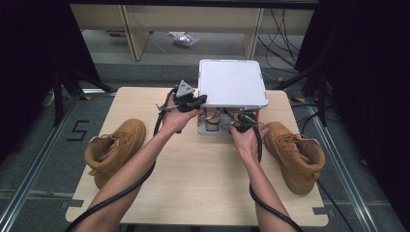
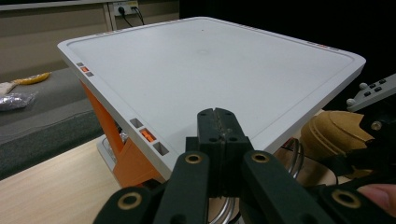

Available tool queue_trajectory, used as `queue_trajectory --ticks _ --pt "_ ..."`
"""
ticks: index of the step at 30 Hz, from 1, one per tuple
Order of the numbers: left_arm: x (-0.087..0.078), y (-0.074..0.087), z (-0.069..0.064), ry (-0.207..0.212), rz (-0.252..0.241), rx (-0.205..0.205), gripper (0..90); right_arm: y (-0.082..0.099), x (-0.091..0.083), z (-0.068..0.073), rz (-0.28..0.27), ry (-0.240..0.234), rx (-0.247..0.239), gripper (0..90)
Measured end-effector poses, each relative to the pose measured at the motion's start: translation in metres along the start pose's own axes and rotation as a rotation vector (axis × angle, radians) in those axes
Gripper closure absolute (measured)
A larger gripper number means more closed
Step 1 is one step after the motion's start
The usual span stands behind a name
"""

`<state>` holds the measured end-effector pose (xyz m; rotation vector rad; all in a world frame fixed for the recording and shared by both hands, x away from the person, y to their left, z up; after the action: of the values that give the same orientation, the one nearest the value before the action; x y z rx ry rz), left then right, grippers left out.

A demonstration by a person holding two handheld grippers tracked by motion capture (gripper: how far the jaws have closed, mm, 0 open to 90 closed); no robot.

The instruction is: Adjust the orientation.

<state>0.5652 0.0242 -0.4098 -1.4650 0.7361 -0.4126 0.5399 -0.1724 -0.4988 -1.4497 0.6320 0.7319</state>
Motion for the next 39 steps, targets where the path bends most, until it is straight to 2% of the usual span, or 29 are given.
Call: queue_trajectory --ticks 1,3,4,6,8,9,10,12,13,14,15,16,17,18,20,21,22,23,24,25,26,28,29,30,31,32,33,35,39 --pt "0.000 0.000 0.000 0.000 0.000 0.001 90.0 0.000 0.000 0.001 0.006 -0.009 0.007 39.5" --pt "0.000 0.000 0.000 0.001 0.001 0.002 90.0 0.002 -0.004 0.004 0.046 0.007 0.069 39.6" --pt "0.000 0.000 0.000 0.001 0.000 0.001 90.0 0.002 -0.005 0.004 0.049 0.005 0.075 39.7" --pt "0.000 0.000 0.000 0.000 0.001 0.004 90.0 0.003 -0.006 0.004 0.058 0.030 0.086 39.7" --pt "0.000 0.000 0.000 0.000 0.001 0.004 90.0 0.004 -0.007 0.002 0.052 0.034 0.079 39.7" --pt "0.000 0.000 0.000 0.000 0.000 0.003 90.0 0.005 -0.009 0.002 0.066 0.046 0.088 39.7" --pt "0.000 0.000 0.000 0.000 0.000 0.002 90.0 0.006 -0.009 0.000 0.061 0.035 0.087 39.8" --pt "0.000 0.000 -0.001 -0.002 0.000 0.005 90.0 0.006 -0.010 0.000 0.058 0.066 0.083 39.7" --pt "0.000 0.000 -0.001 -0.002 0.000 0.004 90.0 0.005 -0.010 0.001 0.059 0.062 0.084 39.6" --pt "0.000 0.000 -0.001 -0.003 0.000 0.004 90.0 0.003 -0.009 0.000 0.036 0.054 0.065 39.5" --pt "0.000 0.000 -0.001 -0.002 0.000 0.004 90.0 0.002 -0.010 0.001 0.045 0.020 0.082 39.5" --pt "0.000 0.000 -0.001 -0.003 0.000 0.002 90.0 0.000 -0.009 0.002 0.036 0.021 0.080 39.4" --pt "0.000 0.000 -0.001 -0.002 0.000 0.001 90.0 -0.002 -0.009 0.002 0.030 0.053 0.095 39.4" --pt "0.000 0.000 0.000 -0.001 -0.002 -0.001 90.0 -0.005 -0.008 0.000 0.009 0.061 0.056 39.4" --pt "0.000 0.000 0.000 0.000 -0.001 -0.002 90.0 -0.006 -0.005 0.003 0.021 0.054 0.082 39.3" --pt "0.000 0.000 0.000 0.000 0.000 -0.001 90.0 -0.006 -0.004 0.004 0.028 0.066 0.095 39.3" --pt "0.000 0.000 0.000 0.001 0.000 0.000 90.0 -0.006 -0.002 0.004 0.027 0.050 0.088 39.2" --pt "0.000 0.000 0.000 0.001 0.000 0.000 90.0 -0.006 0.000 0.004 0.016 0.068 0.081 39.2" --pt "0.000 0.000 0.000 0.002 -0.001 -0.001 90.0 -0.007 0.002 0.004 -0.002 0.045 0.083 39.2" --pt "0.000 0.000 0.000 0.001 -0.001 0.000 90.0 -0.008 0.005 0.002 -0.018 0.062 0.040 39.1" --pt "0.000 0.000 0.000 0.001 -0.001 -0.001 90.0 -0.008 0.007 0.004 -0.023 0.048 0.057 39.1" --pt "0.000 0.000 0.000 0.000 -0.001 0.000 90.0 -0.008 0.010 0.004 -0.050 0.044 0.054 38.8" --pt "0.000 0.000 0.000 0.001 -0.001 -0.001 90.0 -0.008 0.010 0.003 -0.046 0.049 0.033 38.7" --pt "0.000 0.000 0.000 0.000 -0.001 0.000 90.0 -0.007 0.009 0.003 -0.037 0.046 0.041 38.5" --pt "0.000 0.000 0.000 0.000 -0.001 -0.002 90.0 -0.007 0.010 0.003 -0.055 0.029 0.043 38.2" --pt "0.000 0.000 0.000 0.000 -0.002 -0.002 90.0 -0.006 0.010 0.001 -0.055 0.014 0.022 38.0" --pt "0.000 0.000 0.000 0.000 -0.002 -0.001 90.0 -0.005 0.010 0.002 -0.063 0.016 0.025 37.8" --pt "0.000 0.000 0.000 0.001 -0.001 -0.001 90.0 -0.001 0.008 0.000 -0.081 -0.010 -0.010 37.8" --pt "0.000 0.000 0.000 0.001 -0.001 0.001 90.0 0.001 0.000 -0.001 -0.113 -0.028 -0.023 38.1"
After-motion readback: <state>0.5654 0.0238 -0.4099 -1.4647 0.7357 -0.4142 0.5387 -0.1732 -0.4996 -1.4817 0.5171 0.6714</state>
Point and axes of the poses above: each handheld gripper's, and its own axes: x roughly forward along the jaws, y roughly out of its underside, z roughly to its left, the point moved 5 cm from there along x, roughly forward along the jaws, and after that the axes turned 6 degrees about -z, right-handed, at the moved point
